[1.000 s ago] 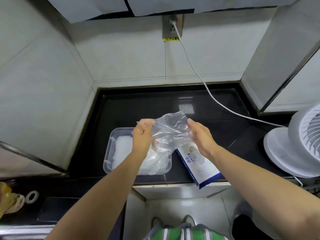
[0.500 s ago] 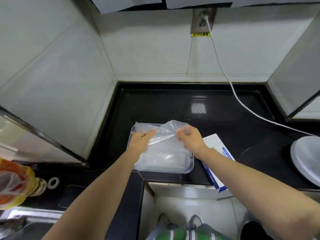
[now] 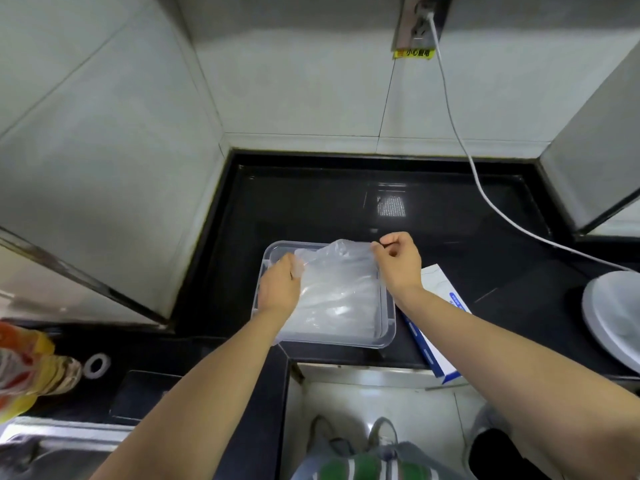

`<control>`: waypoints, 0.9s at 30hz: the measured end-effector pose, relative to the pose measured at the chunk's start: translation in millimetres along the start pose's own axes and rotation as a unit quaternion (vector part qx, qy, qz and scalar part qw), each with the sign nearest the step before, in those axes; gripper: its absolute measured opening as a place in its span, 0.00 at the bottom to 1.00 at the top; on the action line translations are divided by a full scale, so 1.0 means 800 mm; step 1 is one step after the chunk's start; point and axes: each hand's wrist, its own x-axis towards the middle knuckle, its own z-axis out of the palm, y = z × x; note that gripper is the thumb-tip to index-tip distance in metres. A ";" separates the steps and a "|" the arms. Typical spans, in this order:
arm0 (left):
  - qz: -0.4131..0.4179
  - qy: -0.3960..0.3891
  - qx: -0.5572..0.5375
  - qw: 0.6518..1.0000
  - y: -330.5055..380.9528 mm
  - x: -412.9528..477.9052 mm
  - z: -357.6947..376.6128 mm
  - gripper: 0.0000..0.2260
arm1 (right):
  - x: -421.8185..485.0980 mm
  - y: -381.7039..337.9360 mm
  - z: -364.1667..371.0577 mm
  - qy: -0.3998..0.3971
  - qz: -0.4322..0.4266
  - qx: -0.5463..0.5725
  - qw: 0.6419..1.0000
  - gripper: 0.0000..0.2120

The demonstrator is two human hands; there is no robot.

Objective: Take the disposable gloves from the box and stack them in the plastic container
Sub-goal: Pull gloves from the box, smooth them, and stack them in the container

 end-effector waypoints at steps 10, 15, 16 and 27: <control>-0.024 -0.053 0.097 0.994 0.023 -0.006 0.046 0.16 | -0.018 0.023 0.038 -0.253 -0.008 -0.190 0.949 0.04; 0.026 -0.091 0.180 0.979 0.007 0.004 0.041 0.15 | -0.012 0.052 0.050 -0.339 0.068 -0.328 0.879 0.21; 0.017 -0.085 0.174 0.981 0.005 0.006 0.037 0.16 | -0.010 0.053 0.051 -0.360 0.083 -0.339 0.865 0.23; 0.207 -0.035 0.093 0.973 0.094 -0.021 0.036 0.05 | -0.011 0.051 0.059 -0.428 0.086 -0.475 0.764 0.09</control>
